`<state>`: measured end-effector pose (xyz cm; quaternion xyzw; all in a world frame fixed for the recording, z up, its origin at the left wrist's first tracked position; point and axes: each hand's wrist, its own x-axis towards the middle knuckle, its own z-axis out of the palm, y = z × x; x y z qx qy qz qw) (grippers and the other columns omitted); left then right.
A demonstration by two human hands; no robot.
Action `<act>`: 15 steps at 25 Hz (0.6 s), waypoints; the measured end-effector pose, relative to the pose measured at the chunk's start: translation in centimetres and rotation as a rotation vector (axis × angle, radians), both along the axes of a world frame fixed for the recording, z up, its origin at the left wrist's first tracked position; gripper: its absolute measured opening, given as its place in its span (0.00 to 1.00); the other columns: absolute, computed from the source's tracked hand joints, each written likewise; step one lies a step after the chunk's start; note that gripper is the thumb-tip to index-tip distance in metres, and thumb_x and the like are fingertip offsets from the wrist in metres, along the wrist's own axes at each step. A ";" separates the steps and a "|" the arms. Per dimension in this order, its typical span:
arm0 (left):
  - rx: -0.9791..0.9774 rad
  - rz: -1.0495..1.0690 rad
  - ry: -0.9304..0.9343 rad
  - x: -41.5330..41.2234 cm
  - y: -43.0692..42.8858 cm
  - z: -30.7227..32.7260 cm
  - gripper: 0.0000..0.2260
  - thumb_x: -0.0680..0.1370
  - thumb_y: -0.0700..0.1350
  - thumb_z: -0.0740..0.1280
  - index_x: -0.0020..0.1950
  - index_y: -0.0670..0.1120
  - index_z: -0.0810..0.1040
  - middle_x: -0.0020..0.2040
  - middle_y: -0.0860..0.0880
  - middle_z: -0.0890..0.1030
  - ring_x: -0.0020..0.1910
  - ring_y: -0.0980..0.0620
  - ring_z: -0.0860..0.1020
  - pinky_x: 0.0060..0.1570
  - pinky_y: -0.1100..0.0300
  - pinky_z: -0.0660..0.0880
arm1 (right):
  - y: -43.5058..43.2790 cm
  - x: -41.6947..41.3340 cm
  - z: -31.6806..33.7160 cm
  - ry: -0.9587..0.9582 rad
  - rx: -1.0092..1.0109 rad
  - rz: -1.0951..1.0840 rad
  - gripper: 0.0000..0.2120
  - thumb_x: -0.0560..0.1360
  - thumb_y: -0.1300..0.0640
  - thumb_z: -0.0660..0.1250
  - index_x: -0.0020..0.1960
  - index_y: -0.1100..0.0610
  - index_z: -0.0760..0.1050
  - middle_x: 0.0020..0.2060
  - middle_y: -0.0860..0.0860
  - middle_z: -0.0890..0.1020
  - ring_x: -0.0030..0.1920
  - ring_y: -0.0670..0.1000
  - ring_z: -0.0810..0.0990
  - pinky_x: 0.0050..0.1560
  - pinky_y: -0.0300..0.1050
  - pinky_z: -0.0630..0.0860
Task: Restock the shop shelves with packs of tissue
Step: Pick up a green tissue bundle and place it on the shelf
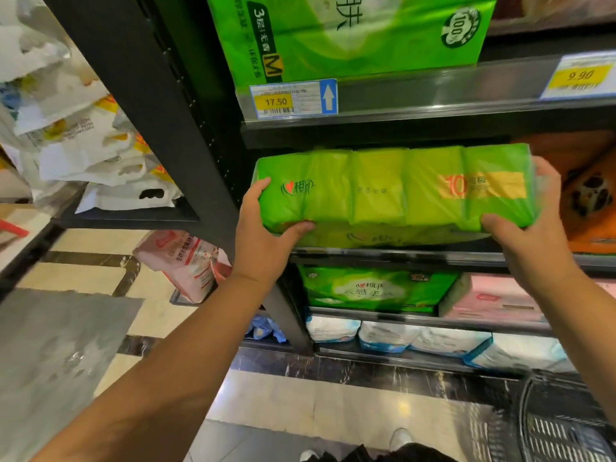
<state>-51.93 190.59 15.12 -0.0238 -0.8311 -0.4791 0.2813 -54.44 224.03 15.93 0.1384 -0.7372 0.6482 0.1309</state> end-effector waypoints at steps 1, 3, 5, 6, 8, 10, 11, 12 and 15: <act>0.002 0.007 0.009 -0.4 0.1 -0.1 0.35 0.67 0.45 0.78 0.67 0.53 0.62 0.62 0.59 0.68 0.63 0.54 0.70 0.64 0.54 0.71 | -0.1 -0.4 -0.5 -0.012 -0.017 -0.016 0.34 0.66 0.55 0.67 0.68 0.45 0.57 0.60 0.45 0.70 0.62 0.50 0.72 0.61 0.58 0.73; 0.019 0.026 0.011 -1.5 0.2 -0.2 0.34 0.67 0.45 0.78 0.67 0.50 0.63 0.60 0.62 0.67 0.61 0.57 0.70 0.62 0.59 0.71 | -0.2 -1.6 -1.2 -0.034 -0.049 -0.059 0.35 0.67 0.54 0.67 0.70 0.48 0.56 0.61 0.46 0.71 0.63 0.48 0.72 0.61 0.51 0.74; 0.069 0.049 -0.006 -2.2 0.3 -0.2 0.36 0.67 0.45 0.78 0.68 0.47 0.62 0.60 0.59 0.67 0.60 0.56 0.71 0.61 0.66 0.71 | -0.3 -2.6 -1.6 -0.078 -0.068 -0.104 0.39 0.69 0.54 0.71 0.74 0.51 0.55 0.63 0.46 0.71 0.63 0.46 0.73 0.61 0.43 0.74; 0.092 0.054 -0.008 -2.5 0.3 -0.4 0.38 0.67 0.44 0.79 0.69 0.49 0.60 0.62 0.56 0.68 0.61 0.56 0.71 0.61 0.67 0.70 | -0.4 -3.2 -1.9 -0.097 -0.046 -0.136 0.40 0.72 0.56 0.72 0.76 0.54 0.53 0.63 0.46 0.71 0.63 0.44 0.73 0.60 0.36 0.72; 0.127 0.063 -0.017 -2.9 0.6 -0.8 0.44 0.65 0.43 0.79 0.71 0.54 0.54 0.67 0.51 0.69 0.64 0.56 0.70 0.63 0.67 0.69 | -0.9 -3.7 -2.5 -0.166 0.021 -0.207 0.40 0.74 0.60 0.70 0.77 0.56 0.50 0.65 0.45 0.69 0.62 0.43 0.71 0.57 0.28 0.67; 0.153 0.102 -0.030 -3.4 1.0 -1.6 0.49 0.65 0.41 0.79 0.73 0.56 0.48 0.70 0.50 0.67 0.66 0.57 0.69 0.64 0.70 0.66 | -1.3 -3.9 -3.5 -0.204 0.064 -0.284 0.43 0.72 0.60 0.73 0.77 0.56 0.50 0.68 0.49 0.68 0.66 0.45 0.67 0.63 0.35 0.63; 0.159 0.127 -0.041 -3.7 1.2 -2.1 0.50 0.65 0.42 0.79 0.74 0.55 0.47 0.70 0.49 0.67 0.66 0.58 0.68 0.63 0.73 0.65 | -1.5 -4.1 -3.8 -0.208 0.083 -0.305 0.46 0.70 0.58 0.75 0.77 0.57 0.49 0.69 0.51 0.67 0.67 0.46 0.66 0.65 0.37 0.61; 0.162 0.153 -0.066 -4.0 1.4 -2.6 0.51 0.66 0.42 0.79 0.75 0.52 0.46 0.70 0.50 0.67 0.66 0.58 0.68 0.62 0.76 0.64 | -1.6 -4.3 -4.1 -0.216 0.099 -0.322 0.49 0.68 0.56 0.77 0.77 0.57 0.48 0.71 0.52 0.67 0.68 0.47 0.66 0.66 0.38 0.60; 0.134 0.210 -0.211 -4.7 1.5 -4.2 0.51 0.69 0.48 0.77 0.78 0.45 0.42 0.70 0.48 0.66 0.64 0.60 0.64 0.58 0.75 0.61 | -2.0 -5.2 -5.0 -0.231 0.133 -0.360 0.56 0.64 0.52 0.79 0.78 0.58 0.46 0.72 0.51 0.66 0.70 0.48 0.66 0.66 0.36 0.60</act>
